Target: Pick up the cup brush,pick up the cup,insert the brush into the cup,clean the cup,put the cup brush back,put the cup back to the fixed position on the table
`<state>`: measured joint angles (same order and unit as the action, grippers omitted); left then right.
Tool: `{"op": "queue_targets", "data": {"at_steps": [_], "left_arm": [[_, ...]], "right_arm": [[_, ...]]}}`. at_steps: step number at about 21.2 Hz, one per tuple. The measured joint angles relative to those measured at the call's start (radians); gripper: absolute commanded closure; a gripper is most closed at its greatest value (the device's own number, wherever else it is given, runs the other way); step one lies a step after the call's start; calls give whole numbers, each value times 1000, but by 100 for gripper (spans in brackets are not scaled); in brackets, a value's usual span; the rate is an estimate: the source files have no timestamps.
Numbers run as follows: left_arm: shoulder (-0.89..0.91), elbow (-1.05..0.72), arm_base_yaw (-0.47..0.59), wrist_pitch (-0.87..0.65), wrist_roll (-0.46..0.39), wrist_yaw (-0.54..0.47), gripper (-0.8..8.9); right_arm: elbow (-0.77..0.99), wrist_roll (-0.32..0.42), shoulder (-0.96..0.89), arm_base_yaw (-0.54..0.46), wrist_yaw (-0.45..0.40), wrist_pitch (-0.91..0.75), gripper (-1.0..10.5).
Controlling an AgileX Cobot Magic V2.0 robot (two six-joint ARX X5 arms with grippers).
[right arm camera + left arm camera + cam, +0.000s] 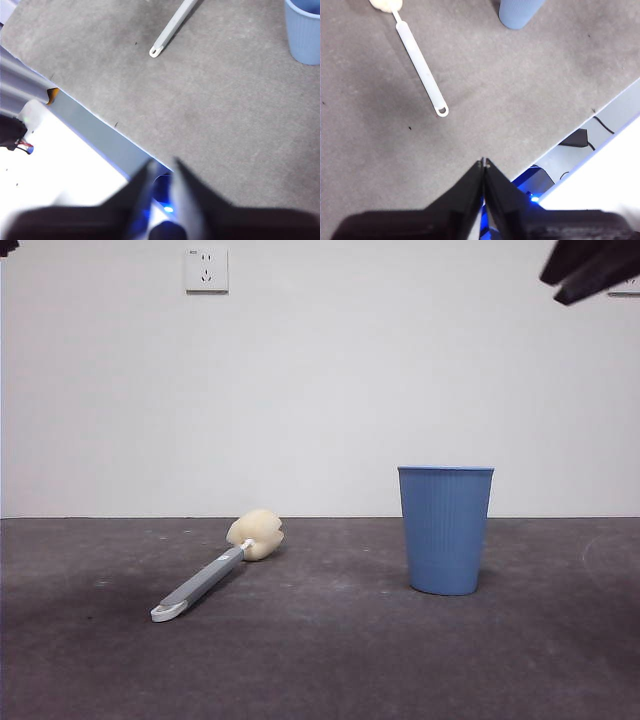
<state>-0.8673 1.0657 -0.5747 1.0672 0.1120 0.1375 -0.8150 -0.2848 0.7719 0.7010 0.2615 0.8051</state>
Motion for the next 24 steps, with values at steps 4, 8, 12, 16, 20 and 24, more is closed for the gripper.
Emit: {"op": "queue_targets", "data": {"at_steps": [4,8,12,16,20,24], "left_arm": [[0,0,0,2,0,-3,817],[0,0,0,2,0,-3,817],[0,0,0,2,0,-3,817],[0,0,0,2,-1,-5,817],[70,-2,85,-182,-71,-122,817],[231,-99,288,-632,-166,-56,817]], "right_arm": [[0,-5,0,0,-3,2,945],[0,-7,0,0,-3,2,945],[0,-7,0,0,-3,2,945],[0,-7,0,0,-3,2,945],[0,-7,0,0,-3,2,945],[0,-7,0,0,-3,2,945]]}}
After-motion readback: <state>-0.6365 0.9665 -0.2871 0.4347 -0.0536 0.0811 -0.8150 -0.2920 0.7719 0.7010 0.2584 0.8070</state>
